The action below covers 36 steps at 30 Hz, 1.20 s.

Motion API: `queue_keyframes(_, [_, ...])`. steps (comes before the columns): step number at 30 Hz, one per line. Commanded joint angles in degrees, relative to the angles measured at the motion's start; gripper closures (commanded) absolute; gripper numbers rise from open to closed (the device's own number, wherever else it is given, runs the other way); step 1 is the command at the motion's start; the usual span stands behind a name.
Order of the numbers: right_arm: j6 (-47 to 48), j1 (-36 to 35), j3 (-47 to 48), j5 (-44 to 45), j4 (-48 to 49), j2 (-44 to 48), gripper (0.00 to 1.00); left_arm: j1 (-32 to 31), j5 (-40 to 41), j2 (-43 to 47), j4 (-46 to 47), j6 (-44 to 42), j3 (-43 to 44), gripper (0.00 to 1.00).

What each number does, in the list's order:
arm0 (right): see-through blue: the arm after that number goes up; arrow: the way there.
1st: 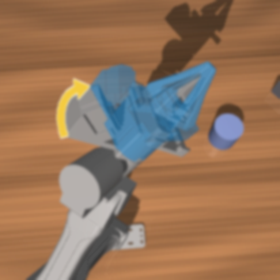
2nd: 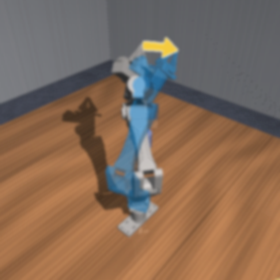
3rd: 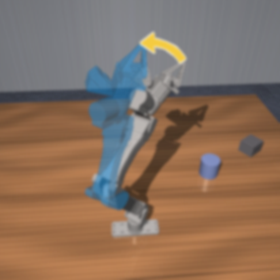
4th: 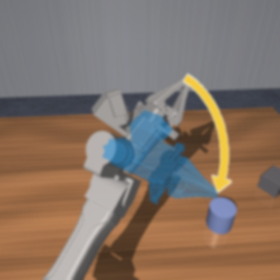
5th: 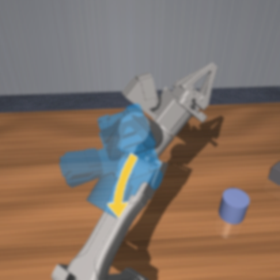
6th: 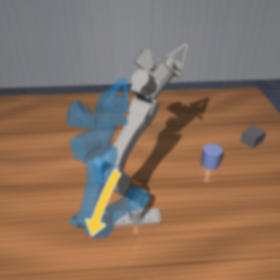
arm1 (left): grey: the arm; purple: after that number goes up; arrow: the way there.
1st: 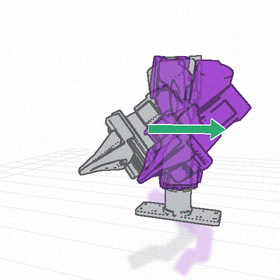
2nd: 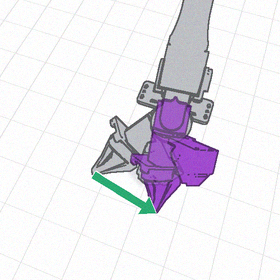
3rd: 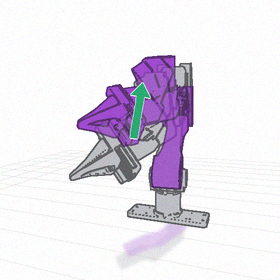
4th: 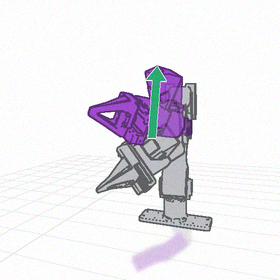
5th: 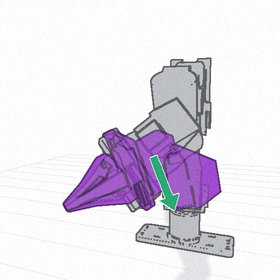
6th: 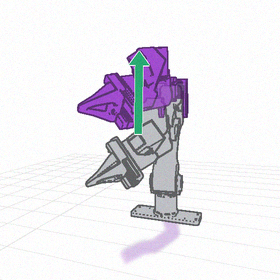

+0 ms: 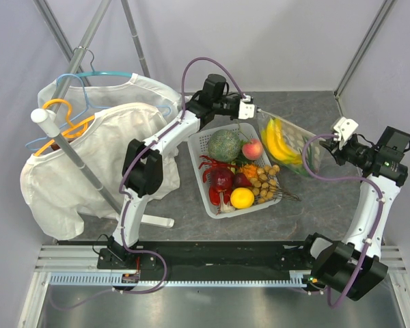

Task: Place the food in the zip-top bag and seal the zipper
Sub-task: Zip the zipper food storage bag at the center of the board, then place the zipper food storage bag at the center of the board.

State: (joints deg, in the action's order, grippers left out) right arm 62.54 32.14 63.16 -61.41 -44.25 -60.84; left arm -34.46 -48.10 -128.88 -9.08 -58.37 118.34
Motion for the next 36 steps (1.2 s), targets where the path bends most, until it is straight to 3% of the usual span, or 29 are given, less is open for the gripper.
queue_keyframes(1, [0.12,1.43,2.76,-2.93,0.66,0.46,1.0,1.76,3.63,-1.2,2.22,0.62,2.77,0.91])
queue_keyframes(5, [-3.65,1.7,4.69,-2.75,0.83,-0.86,1.0,1.85,2.66,0.03,4.77,5.88,2.77,0.52])
queue_keyframes(8, [-9.7,2.66,7.24,-2.23,1.62,-2.61,1.0,1.76,2.57,1.61,6.53,10.02,2.68,0.28])
queue_keyframes(16, [-24.04,3.54,14.52,0.14,9.87,-10.33,1.0,1.67,-0.15,7.32,8.82,17.23,-0.74,0.25])
queue_keyframes(22, [-21.75,3.28,18.67,1.2,18.91,-16.58,1.0,1.67,-0.68,11.18,12.15,22.59,-2.94,0.22])
queue_keyframes(25, [-24.13,2.58,24.19,1.47,25.0,-22.45,1.0,1.67,-1.47,12.07,12.6,25.05,-3.82,0.13])
queue_keyframes(32, [-20.54,-1.38,33.79,-0.46,22.29,-32.06,1.0,1.67,-2.09,15.93,13.39,28.13,-6.98,0.08])
queue_keyframes(36, [-3.88,-3.49,31.26,-1.87,6.76,-30.32,1.0,1.59,-2.61,18.04,13.48,28.22,-9.71,0.07])
